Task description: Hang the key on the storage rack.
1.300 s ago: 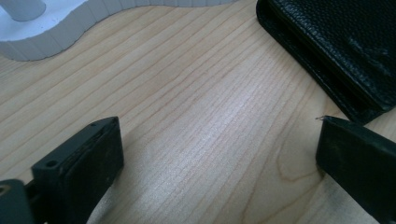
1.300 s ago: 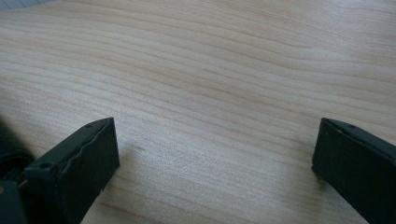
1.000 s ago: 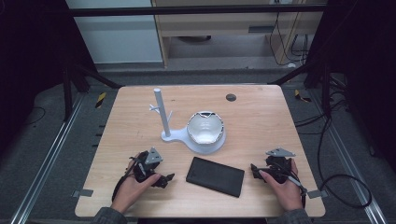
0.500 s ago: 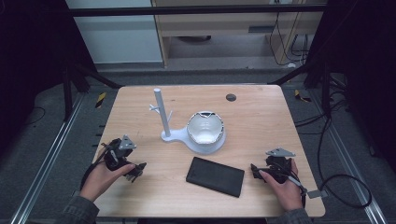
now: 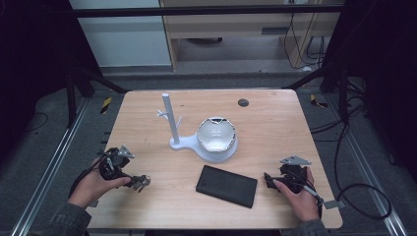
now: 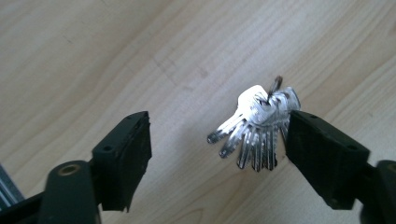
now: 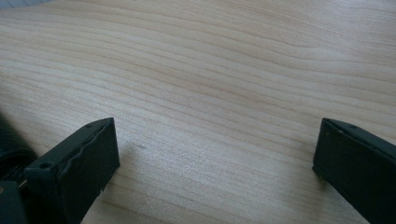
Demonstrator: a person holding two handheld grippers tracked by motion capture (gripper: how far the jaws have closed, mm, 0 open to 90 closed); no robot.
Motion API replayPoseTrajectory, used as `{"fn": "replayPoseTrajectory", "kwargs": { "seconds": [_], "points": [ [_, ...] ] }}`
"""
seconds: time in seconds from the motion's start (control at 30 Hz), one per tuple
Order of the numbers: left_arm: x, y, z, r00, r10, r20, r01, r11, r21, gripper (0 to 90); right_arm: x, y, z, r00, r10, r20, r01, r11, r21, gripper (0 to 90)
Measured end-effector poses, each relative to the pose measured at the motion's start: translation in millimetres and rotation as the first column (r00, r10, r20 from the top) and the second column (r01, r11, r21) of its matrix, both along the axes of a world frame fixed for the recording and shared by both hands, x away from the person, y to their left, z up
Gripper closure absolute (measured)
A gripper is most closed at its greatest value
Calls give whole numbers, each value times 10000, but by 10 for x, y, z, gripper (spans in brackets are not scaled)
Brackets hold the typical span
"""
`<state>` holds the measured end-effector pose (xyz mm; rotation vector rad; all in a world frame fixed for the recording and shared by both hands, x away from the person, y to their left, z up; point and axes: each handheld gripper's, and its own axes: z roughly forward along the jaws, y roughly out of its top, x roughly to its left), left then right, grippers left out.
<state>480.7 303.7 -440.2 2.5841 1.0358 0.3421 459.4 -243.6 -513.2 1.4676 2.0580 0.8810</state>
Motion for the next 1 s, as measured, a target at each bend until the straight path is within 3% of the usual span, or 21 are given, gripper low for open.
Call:
{"fn": "replayPoseTrajectory", "kwargs": {
  "seconds": [0.13, 0.23, 0.4, 0.5, 0.7, 1.0],
  "points": [
    [-7, -3, -86, 9994, -127, -332, 133, 9998, 178, 314, 1, -1, 0, 10000, 13, 3, -13, 10000, 3, 4],
    [-11, -51, -106, 9980, -533, -329, 541, 9983, 227, 360, 1, 0, 0, 10000, 2, 3, -2, 10000, 0, 4],
    [1, -121, -132, 9968, -702, -372, 717, 9966, 403, 411, 1, 0, 0, 10000, 1, 0, -1, 10000, 1, 4],
    [43, -141, -192, 9946, -802, -652, 844, 9944, 640, 413, 0, 0, 0, 10000, -1, 1, 1, 10000, 4, 4],
    [48, -168, -215, 9924, -1018, -684, 1070, 9913, 761, 410, 0, 0, 0, 10000, -2, -1, 2, 10000, 2, 4],
    [87, -151, -251, 9906, -1038, -888, 1073, 9936, 357, 402, 0, 0, 0, 10000, 0, 0, 0, 10000, 2, 4]
  ]
}}
